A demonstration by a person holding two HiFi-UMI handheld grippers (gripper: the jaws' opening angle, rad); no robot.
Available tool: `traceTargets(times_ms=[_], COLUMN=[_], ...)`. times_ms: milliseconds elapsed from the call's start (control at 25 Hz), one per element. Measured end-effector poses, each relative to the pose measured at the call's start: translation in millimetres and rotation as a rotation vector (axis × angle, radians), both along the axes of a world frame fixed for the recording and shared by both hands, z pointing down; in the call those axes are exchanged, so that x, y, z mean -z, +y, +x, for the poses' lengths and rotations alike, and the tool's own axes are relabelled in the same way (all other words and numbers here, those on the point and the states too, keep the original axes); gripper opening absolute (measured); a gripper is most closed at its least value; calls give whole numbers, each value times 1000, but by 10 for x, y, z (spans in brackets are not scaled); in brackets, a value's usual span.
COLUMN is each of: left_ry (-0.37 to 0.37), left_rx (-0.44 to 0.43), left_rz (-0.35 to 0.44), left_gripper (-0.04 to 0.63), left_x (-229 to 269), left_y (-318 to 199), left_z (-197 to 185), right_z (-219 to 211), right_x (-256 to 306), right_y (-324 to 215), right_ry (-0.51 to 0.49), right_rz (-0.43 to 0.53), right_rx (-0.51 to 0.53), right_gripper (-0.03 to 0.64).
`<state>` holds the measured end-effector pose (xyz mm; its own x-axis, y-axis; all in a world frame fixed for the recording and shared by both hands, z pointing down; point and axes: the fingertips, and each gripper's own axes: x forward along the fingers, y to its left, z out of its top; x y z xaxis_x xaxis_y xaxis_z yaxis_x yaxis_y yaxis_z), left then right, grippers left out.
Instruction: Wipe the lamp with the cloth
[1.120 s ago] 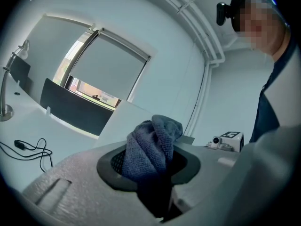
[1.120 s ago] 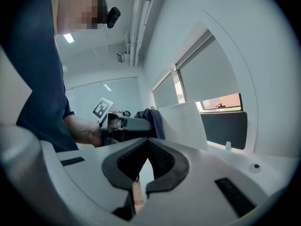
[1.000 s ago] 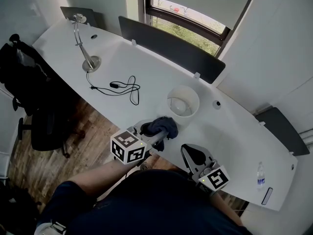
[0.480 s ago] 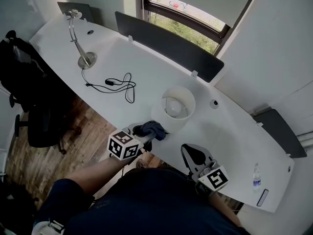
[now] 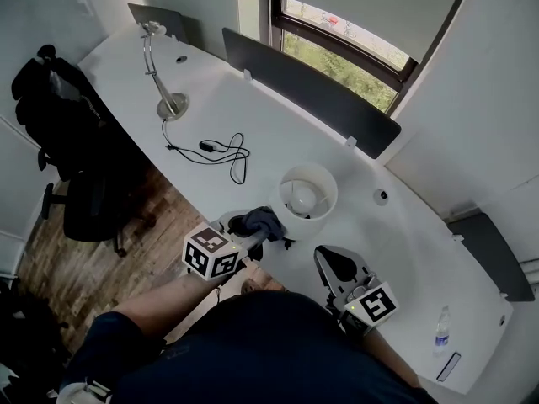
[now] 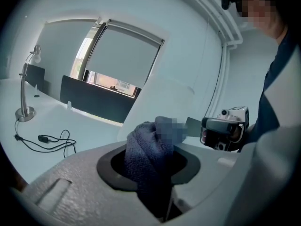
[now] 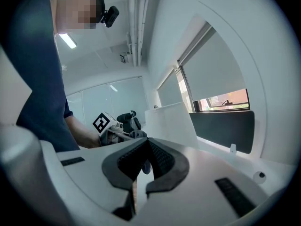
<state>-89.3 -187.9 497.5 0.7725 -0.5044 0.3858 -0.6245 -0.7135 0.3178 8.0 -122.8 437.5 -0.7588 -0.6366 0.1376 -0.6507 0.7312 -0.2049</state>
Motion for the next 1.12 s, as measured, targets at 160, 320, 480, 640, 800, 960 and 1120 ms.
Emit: traceTargets(times_ms=[160, 320, 480, 640, 800, 960, 1120], left_ry=[2, 3, 12, 24, 30, 19, -1], left_rx=[12, 21, 35, 47, 53, 65, 69], left_rz=[48, 107, 158, 199, 229, 223, 200], left_gripper=[132, 133, 133, 132, 133, 133, 133], left_x=[261, 516, 748, 919, 937, 777, 532], left_y=[-32, -107, -206, -344, -474, -619, -741], left_z=[15, -8, -41, -62, -80, -106, -130], right_z=[-7, -7, 2, 30, 43, 105, 147], right_x=[32, 31, 40, 38, 11, -23, -73], right_y=[-47, -73, -82, -102, -89, -87, -94], right_ry=[-17, -24, -30, -30, -24, -14, -3], right_rz=[10, 9, 12, 9, 1, -13, -32], right_rx=[25, 35, 38, 29, 18, -2, -24], right_gripper=[11, 11, 11, 11, 11, 11, 11])
